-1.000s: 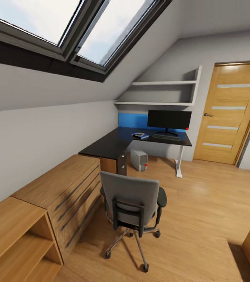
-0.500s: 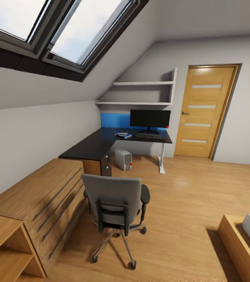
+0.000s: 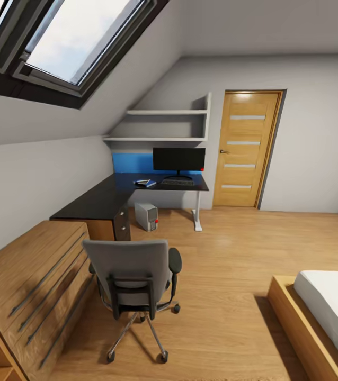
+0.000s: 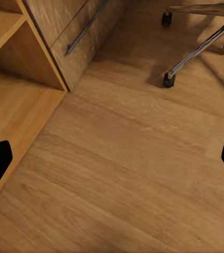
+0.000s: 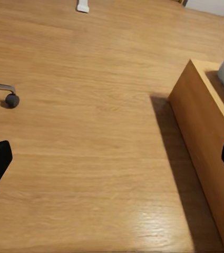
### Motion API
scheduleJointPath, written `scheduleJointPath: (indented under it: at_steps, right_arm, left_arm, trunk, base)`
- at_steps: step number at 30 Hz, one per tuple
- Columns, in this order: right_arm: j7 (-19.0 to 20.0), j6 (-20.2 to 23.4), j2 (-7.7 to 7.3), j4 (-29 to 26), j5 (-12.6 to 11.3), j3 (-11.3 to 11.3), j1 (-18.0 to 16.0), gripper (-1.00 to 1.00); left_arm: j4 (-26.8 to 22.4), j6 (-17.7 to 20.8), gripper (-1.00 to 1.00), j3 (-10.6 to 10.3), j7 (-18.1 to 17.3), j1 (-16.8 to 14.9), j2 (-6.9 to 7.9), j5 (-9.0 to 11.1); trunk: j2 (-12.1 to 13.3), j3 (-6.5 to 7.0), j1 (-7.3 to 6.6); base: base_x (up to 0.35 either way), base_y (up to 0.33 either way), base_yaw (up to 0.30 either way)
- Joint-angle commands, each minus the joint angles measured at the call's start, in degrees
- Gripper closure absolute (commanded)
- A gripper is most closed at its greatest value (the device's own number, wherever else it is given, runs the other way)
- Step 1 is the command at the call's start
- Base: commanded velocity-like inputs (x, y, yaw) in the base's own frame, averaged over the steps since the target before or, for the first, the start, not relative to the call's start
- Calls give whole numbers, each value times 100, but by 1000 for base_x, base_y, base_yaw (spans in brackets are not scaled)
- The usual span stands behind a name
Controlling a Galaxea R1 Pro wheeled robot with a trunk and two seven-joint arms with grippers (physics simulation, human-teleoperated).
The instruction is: In the bedroom, organize the workspace by keeping the computer under the desk, ensuring the monitor is on the desk, placing the keyboard on the desk next to the monitor, placing the mouse on the desk next to the keyboard, moving the folder from the swivel chair onto the desk next to the mouse, stacking the notebook on top of the folder with the pen on top of the notebook, and positioning the swivel chair next to the desk.
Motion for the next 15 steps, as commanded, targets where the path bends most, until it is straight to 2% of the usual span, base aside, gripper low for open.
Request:
scheduleJointPath:
  at_steps: [1, 7, 15]
  right_arm:
    - [-31, -10, 4, 13, -19, 47, -6, -100]
    - [-31, 54, 4, 13, -23, 40, -6, -100]
    - [-31, 122, 12, 13, -27, 35, -6, -100]
  left_arm:
    - [-14, -4, -100, -43, 26, 4, 3, 32]
    - [-14, -4, -100, -43, 26, 4, 3, 32]
    - [-14, -4, -100, -43, 26, 4, 3, 32]
  trunk:
    - [-5, -10, 1]
    - [-5, -48, 1]
    - [-5, -117, 1]
  base:
    - [0, 7, -242]
    - [0, 97, -156]
    - [0, 274, -25]
